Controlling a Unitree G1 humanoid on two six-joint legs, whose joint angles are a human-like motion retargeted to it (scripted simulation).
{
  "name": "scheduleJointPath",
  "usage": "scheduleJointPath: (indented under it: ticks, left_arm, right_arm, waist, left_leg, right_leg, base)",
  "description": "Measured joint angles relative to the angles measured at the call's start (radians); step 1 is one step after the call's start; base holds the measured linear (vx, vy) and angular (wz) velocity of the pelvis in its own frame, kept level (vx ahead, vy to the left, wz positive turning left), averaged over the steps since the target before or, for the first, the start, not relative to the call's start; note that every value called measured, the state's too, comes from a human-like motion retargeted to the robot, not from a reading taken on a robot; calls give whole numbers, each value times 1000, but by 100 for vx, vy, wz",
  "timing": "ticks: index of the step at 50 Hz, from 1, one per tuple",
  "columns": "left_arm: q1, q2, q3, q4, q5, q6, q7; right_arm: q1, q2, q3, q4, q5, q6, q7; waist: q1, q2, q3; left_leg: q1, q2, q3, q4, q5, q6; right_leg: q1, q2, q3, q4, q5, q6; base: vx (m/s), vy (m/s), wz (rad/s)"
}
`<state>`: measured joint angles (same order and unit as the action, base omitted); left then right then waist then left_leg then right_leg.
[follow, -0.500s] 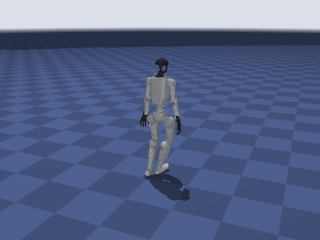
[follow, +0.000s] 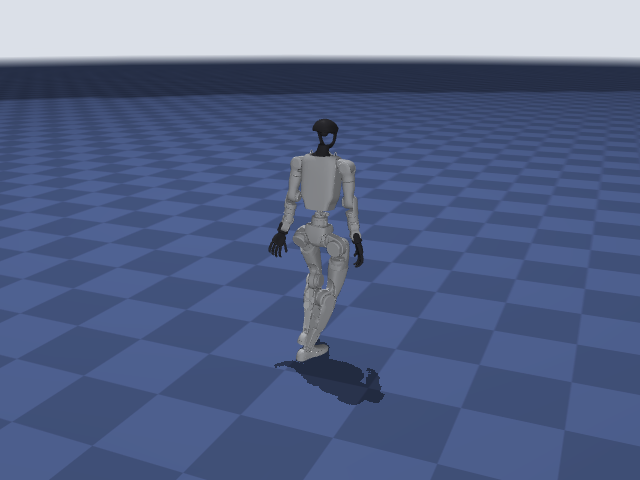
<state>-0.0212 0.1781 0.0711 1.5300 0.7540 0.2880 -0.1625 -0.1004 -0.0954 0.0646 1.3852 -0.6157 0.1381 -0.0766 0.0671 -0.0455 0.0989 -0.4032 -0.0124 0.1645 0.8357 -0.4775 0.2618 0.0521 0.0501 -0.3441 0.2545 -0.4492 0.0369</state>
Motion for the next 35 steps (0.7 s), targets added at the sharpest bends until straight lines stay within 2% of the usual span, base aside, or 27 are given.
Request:
scheduleJointPath:
  ticks: [2,5,8,10,13,15,18,20,23,25,27,30,32,33,35]
  left_arm:
    - [-18,-9,6,-17,-62,-6,38]
    - [-33,-13,-3,-68,-106,-29,63]
    - [-44,1,-22,-102,-109,-56,88]
    - [-61,14,-42,-113,-108,-65,104]
    - [-84,19,-66,-125,-106,-70,107]
    - [-99,17,-76,-137,-110,-74,98]
    - [-102,14,-71,-157,-122,-83,88]
    - [-96,14,-59,-170,-131,-82,92]
    - [-84,7,-32,-172,-151,-69,116]
    - [-73,-5,-17,-161,-167,-57,126]
    - [-58,-14,0,-145,-172,-49,120]
    - [-23,-22,12,-120,-152,-49,72]
    - [4,-31,13,-99,-126,-43,36]
    - [15,-40,11,-87,-112,-40,25]
    - [37,-42,11,-60,-89,-32,19]
  right_arm:
    - [1,-7,-40,51,104,-31,-21]
    - [-9,-29,-68,107,158,2,61]
    - [-5,-39,-75,141,119,56,147]
    - [2,-42,-84,161,114,65,176]
    - [28,-43,-130,192,137,66,208]
    - [41,-46,-161,222,169,74,246]
    - [56,-51,-182,283,227,84,291]
    - [64,-53,-186,315,271,83,304]
    - [78,-49,-170,315,381,-27,245]
    - [72,-39,-164,315,450,-140,153]
    - [68,-20,-153,293,462,-210,101]
    - [52,-4,-118,243,412,-218,77]
    - [29,-2,-97,222,362,-198,46]
    - [18,-5,-86,212,344,-191,30]
    - [-2,-4,-51,189,328,-185,18]
  waist:
    - [2,17,9]
    - [-8,52,14]
    - [-24,75,14]
    - [-40,78,18]
    - [-65,44,26]
    - [-92,5,34]
    - [-91,-45,39]
    - [-76,-60,38]
    - [-65,-67,53]
    - [-51,-66,71]
    - [-38,-49,77]
    - [-33,-9,60]
    - [-43,23,38]
    - [-65,36,25]
    - [-64,65,15]
  left_leg:
    - [49,4,-19,-65,20,0]
    - [107,26,-36,-156,64,0]
    - [150,51,-24,-223,109,0]
    - [169,51,-19,-257,144,0]
    - [205,6,-6,-300,199,0]
    - [234,-49,-9,-331,235,0]
    - [284,-95,19,-344,235,0]
    - [305,-98,33,-332,234,0]
    - [320,-89,37,-258,276,0]
    - [293,-66,50,-141,340,0]
    - [231,-16,63,6,418,0]
    - [156,45,97,80,441,0]
    - [117,12,80,-37,451,0]
    - [110,-42,56,-147,486,-1]
    - [120,-64,4,-352,541,-91]
  right_leg:
    - [-47,-3,-3,126,114,-8]
    - [-156,-4,-21,367,250,-83]
    - [-206,0,-84,485,190,-160]
    - [-214,-11,-153,454,169,-192]
    - [-235,6,-130,295,241,-186]
    - [-249,3,-60,181,326,-150]
    - [-214,-42,-42,50,572,-221]
    - [-176,-62,-77,17,664,-283]
    - [-123,-73,-95,18,640,-296]
    - [-86,-74,-74,15,630,-296]
    - [-51,-60,-101,11,610,-296]
    - [-42,-16,-122,22,598,-296]
    - [-61,-3,-120,40,601,-274]
    - [-80,-20,-121,71,592,-245]
    - [-87,7,-119,114,560,-237]
  base:
    - [17,4,-34]
    - [23,14,-46]
    - [22,11,-47]
    - [17,0,-5]
    - [28,-3,48]
    - [32,-4,84]
    - [32,-6,28]
    - [43,-11,1]
    - [44,-8,29]
    - [35,-6,19]
    - [31,8,15]
    - [26,21,26]
    - [17,42,48]
    - [17,44,63]
    - [29,14,0]
